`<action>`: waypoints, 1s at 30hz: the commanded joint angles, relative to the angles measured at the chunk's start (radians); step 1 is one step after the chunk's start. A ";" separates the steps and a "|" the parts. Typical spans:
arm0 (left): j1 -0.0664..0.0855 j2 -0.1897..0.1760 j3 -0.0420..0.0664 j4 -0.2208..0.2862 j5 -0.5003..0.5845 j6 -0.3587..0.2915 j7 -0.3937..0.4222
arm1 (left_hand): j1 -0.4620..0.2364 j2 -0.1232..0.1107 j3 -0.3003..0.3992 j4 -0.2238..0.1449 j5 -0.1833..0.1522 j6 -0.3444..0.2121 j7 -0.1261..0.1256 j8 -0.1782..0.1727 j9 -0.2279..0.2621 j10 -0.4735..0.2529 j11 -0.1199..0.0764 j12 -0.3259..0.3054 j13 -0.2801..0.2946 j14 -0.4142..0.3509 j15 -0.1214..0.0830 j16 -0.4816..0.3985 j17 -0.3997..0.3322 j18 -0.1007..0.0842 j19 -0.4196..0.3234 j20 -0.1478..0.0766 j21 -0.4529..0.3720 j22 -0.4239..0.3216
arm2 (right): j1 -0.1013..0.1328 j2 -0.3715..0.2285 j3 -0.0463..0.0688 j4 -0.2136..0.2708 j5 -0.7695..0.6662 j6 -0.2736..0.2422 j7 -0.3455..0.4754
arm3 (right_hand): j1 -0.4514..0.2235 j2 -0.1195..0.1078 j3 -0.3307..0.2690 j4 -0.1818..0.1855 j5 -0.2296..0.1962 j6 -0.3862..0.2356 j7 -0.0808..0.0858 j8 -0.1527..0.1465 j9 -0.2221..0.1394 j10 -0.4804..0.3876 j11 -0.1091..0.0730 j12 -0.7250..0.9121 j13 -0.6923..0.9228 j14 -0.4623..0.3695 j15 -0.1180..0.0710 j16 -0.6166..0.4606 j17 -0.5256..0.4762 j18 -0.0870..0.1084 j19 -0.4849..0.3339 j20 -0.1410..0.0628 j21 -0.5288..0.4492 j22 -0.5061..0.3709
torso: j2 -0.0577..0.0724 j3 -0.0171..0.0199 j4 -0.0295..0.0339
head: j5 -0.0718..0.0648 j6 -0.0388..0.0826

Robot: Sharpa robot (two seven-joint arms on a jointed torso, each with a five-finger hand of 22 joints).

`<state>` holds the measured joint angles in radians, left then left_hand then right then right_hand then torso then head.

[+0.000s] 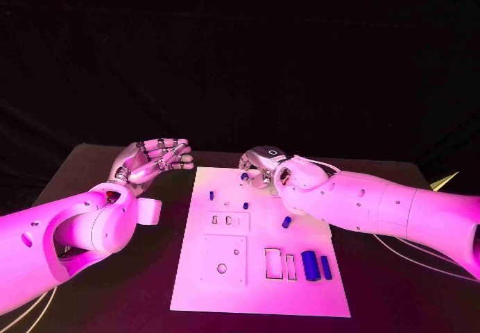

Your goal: Assemble the parts on the task board

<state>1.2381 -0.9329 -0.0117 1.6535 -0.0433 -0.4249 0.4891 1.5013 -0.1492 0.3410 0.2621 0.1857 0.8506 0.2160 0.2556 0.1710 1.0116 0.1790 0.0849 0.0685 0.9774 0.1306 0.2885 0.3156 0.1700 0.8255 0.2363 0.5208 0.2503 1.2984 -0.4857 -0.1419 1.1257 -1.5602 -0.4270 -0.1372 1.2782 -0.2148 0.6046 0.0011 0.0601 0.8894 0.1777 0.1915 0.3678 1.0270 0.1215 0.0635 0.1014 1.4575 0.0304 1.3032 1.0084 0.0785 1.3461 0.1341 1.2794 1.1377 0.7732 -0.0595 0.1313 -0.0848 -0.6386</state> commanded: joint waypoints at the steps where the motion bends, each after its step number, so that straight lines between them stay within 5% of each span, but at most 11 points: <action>1: 0.002 0.001 0.001 0.000 0.002 0.017 0.004 | -0.005 -0.004 0.004 -0.001 -0.007 -0.008 0.028 -0.004 0.001 0.002 0.007 -0.006 0.000 0.001 0.005 -0.001 0.001 0.009 -0.004 -0.001 0.005 0.001 | -0.001 -0.024 0.000 0.022 0.006 -0.013 0.017 | 0.000 -0.009 -0.007 0.001 -0.004 -0.006 -0.002 -0.005 0.000 -0.006 -0.002 0.000 -0.001 -0.003 0.001 -0.003 -0.001 0.015 -0.007 0.000 -0.003 -0.002 | -0.001 -0.0002 0.0002 | 0.000 0.000; 9: 0.002 -0.007 0.001 -0.006 0.002 0.017 0.003 | -0.005 -0.004 0.004 -0.001 -0.007 -0.008 0.028 -0.004 0.001 0.002 0.007 -0.006 0.000 0.001 0.005 -0.001 0.001 0.009 -0.004 -0.001 0.005 0.001 | 0.010 -0.156 0.006 0.147 0.049 -0.058 0.008 | 0.001 -0.006 -0.024 0.005 0.003 0.007 -0.002 -0.005 0.005 0.029 -0.006 0.012 0.002 0.003 -0.003 0.002 0.006 0.012 0.006 -0.003 0.000 0.010 | -0.001 0.0030 -0.0067 | 0.003 0.006; 15: 0.003 -0.012 0.001 -0.015 0.003 0.016 0.004 | -0.004 -0.004 0.008 -0.003 -0.008 -0.008 0.028 -0.004 0.002 0.003 0.008 -0.008 0.000 0.001 0.005 -0.002 0.005 0.009 -0.006 -0.002 0.009 0.004 | 0.028 -0.271 0.013 0.243 0.107 -0.046 -0.005 | -0.024 -0.020 -0.039 0.026 0.027 0.021 -0.008 -0.009 0.011 0.115 -0.019 0.033 0.013 0.015 -0.013 0.024 0.038 0.003 0.033 -0.012 0.025 0.051 | -0.003 0.0084 -0.0187 | 0.001 0.015; 22: 0.003 -0.012 0.001 -0.016 0.004 0.020 0.003 | -0.004 -0.004 0.008 -0.003 -0.008 -0.008 0.028 -0.004 0.002 0.003 0.008 -0.008 0.000 0.001 0.005 -0.002 0.005 0.009 -0.006 -0.002 0.009 0.004 | 0.043 -0.358 0.016 0.274 0.190 0.012 0.004 | -0.028 -0.059 -0.090 0.035 0.069 0.023 -0.029 -0.021 0.018 0.269 -0.053 0.101 0.061 0.022 -0.037 0.044 0.068 -0.001 0.045 -0.035 0.038 0.077 | -0.003 0.0146 -0.0277 | -0.008 0.028; 25: 0.003 -0.009 0.000 -0.016 0.005 0.021 0.003 | -0.004 -0.004 0.008 -0.003 -0.008 -0.008 0.028 -0.004 0.002 0.003 0.008 -0.008 0.000 0.001 0.005 -0.002 0.005 0.009 -0.006 -0.002 0.009 0.004 | 0.045 -0.372 0.016 0.272 0.200 0.041 0.004 | -0.021 -0.064 -0.123 0.033 0.079 0.028 -0.040 -0.023 0.022 0.330 -0.069 0.159 0.105 0.025 -0.051 0.051 0.081 -0.004 0.053 -0.047 0.047 0.093 | -0.003 0.0129 -0.0255 | -0.011 0.029; 27: 0.003 -0.008 0.000 -0.017 0.005 0.022 0.002 | -0.004 -0.004 0.008 -0.003 -0.008 -0.008 0.028 -0.004 0.002 0.003 0.008 -0.008 0.000 0.001 0.005 -0.002 0.005 0.009 -0.006 -0.002 0.009 0.004 | 0.045 -0.376 0.016 0.268 0.204 0.067 0.001 | -0.011 -0.054 -0.206 0.039 0.093 0.035 -0.057 -0.025 0.030 0.330 -0.079 0.340 0.283 0.039 -0.060 0.083 0.136 -0.015 0.083 -0.069 0.089 0.153 | -0.002 0.0119 -0.0259 | -0.014 0.028; 29: 0.003 -0.007 0.000 -0.018 0.005 0.023 0.002 | -0.004 -0.004 0.008 -0.003 -0.008 -0.008 0.028 -0.004 0.002 0.003 0.008 -0.008 0.000 0.001 0.005 -0.002 0.005 0.009 -0.006 -0.002 0.009 0.004 | 0.045 -0.377 0.016 0.264 0.206 0.086 -0.004 | 0.025 -0.018 -0.264 0.050 0.103 0.030 -0.056 -0.027 0.039 0.282 -0.086 0.702 0.657 0.055 -0.050 0.130 0.219 -0.030 0.109 -0.053 0.127 0.207 | -0.002 0.0112 -0.0260 | -0.018 0.027; 30: 0.003 -0.006 0.000 -0.018 0.006 0.023 0.002 | -0.004 -0.004 0.008 -0.003 -0.008 -0.008 0.028 -0.004 0.002 0.003 0.008 -0.008 0.000 0.001 0.005 -0.002 0.005 0.009 -0.006 -0.002 0.009 0.004 | 0.045 -0.376 0.016 0.260 0.205 0.099 -0.009 | 0.032 -0.012 -0.304 0.074 0.101 0.023 -0.046 -0.028 0.044 0.255 -0.068 0.915 0.883 0.058 -0.057 0.150 0.262 -0.035 0.118 -0.044 0.144 0.233 | -0.002 0.0109 -0.0252 | -0.021 0.026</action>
<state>1.2401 -0.9416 -0.0120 1.6344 -0.0421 -0.4224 0.4866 1.5012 -0.1492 0.3452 0.2578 0.1817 0.8506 0.2160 0.2556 0.1719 1.0122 0.1795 0.0803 0.0684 0.9774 0.1306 0.2885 0.3200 0.1699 0.8254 0.2363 0.5264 0.2530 1.3430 -0.8623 -0.1262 1.3888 -1.3807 -0.4032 -0.1387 1.2934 -0.2361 0.3274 0.0646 0.1566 0.9140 0.1318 0.1658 0.4073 1.3178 0.0452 0.8156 0.8376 1.4665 -0.0290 1.4398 1.2451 0.0538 1.4567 0.0820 1.4122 1.3066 0.7703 -0.0473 0.1060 -0.1006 -0.6102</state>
